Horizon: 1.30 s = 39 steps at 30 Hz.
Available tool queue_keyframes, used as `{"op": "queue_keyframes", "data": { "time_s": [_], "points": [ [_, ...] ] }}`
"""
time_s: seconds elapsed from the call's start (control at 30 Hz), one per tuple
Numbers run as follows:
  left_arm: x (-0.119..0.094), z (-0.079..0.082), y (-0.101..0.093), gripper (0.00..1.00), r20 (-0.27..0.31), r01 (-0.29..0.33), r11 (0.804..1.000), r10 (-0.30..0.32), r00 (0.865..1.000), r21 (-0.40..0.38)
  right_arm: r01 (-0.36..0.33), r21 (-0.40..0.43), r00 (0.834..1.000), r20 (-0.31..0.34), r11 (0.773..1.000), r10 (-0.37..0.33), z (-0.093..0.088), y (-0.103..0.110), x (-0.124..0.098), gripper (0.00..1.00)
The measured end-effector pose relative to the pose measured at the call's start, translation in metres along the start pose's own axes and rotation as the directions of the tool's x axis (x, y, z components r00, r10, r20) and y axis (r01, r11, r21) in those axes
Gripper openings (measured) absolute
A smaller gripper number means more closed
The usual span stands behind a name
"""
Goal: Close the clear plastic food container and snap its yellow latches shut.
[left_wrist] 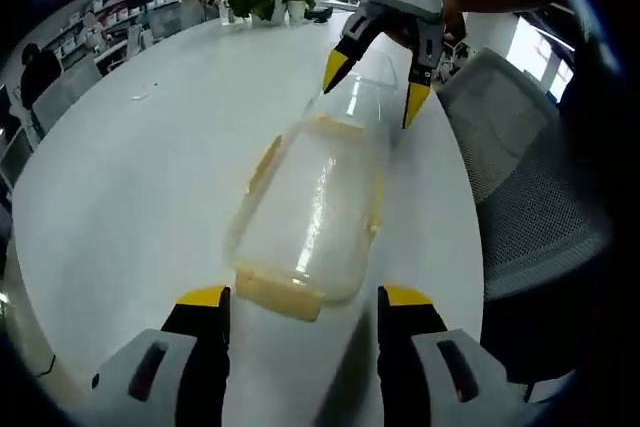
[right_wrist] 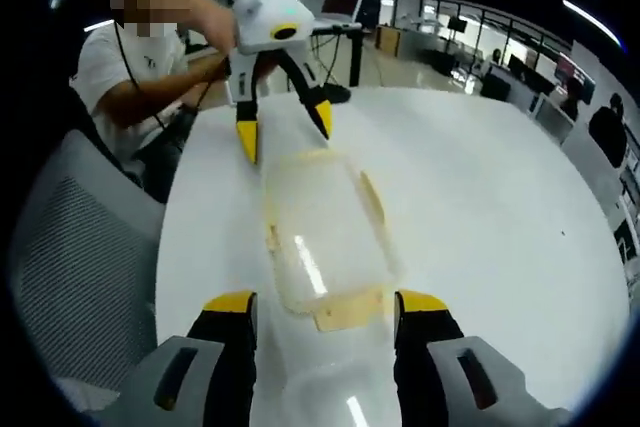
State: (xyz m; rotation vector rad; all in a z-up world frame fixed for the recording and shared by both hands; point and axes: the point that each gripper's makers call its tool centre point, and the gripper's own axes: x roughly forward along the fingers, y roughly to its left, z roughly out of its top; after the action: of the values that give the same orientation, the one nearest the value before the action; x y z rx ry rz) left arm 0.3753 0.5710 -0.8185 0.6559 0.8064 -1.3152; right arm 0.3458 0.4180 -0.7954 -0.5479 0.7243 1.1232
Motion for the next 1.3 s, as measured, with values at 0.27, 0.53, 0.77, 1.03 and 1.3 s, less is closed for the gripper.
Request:
{"op": "queue_keyframes", "data": {
  "time_s": [0.27,0.53,0.77,1.03,1.3],
  "points": [
    [0.002,-0.001,0.002,0.57,-0.030,0.020,0.998,-0.019,0.999,0.053,-0.030,-0.023,0.998,-0.047,0.999,0.029,0.000,-0.003,0.004,0.53],
    [0.004,-0.005,-0.001,0.57,-0.057,0.050,0.995,-0.044,0.997,0.092,-0.055,-0.045,0.994,-0.092,0.997,0.050,-0.004,-0.001,0.009,0.53],
    [0.006,-0.009,0.001,0.56,-0.078,0.064,0.992,-0.056,0.995,0.104,-0.081,-0.072,0.987,-0.145,0.994,0.070,-0.009,-0.003,0.012,0.51],
    [0.005,-0.009,0.009,0.54,-0.106,0.065,0.986,-0.049,0.993,0.156,-0.090,-0.090,0.981,-0.180,0.992,0.073,-0.009,-0.010,0.016,0.50],
    [0.008,-0.009,0.008,0.53,-0.128,0.085,0.976,-0.060,0.990,0.202,-0.104,-0.111,0.973,-0.219,0.988,0.078,-0.010,-0.012,0.019,0.50]
  ]
}}
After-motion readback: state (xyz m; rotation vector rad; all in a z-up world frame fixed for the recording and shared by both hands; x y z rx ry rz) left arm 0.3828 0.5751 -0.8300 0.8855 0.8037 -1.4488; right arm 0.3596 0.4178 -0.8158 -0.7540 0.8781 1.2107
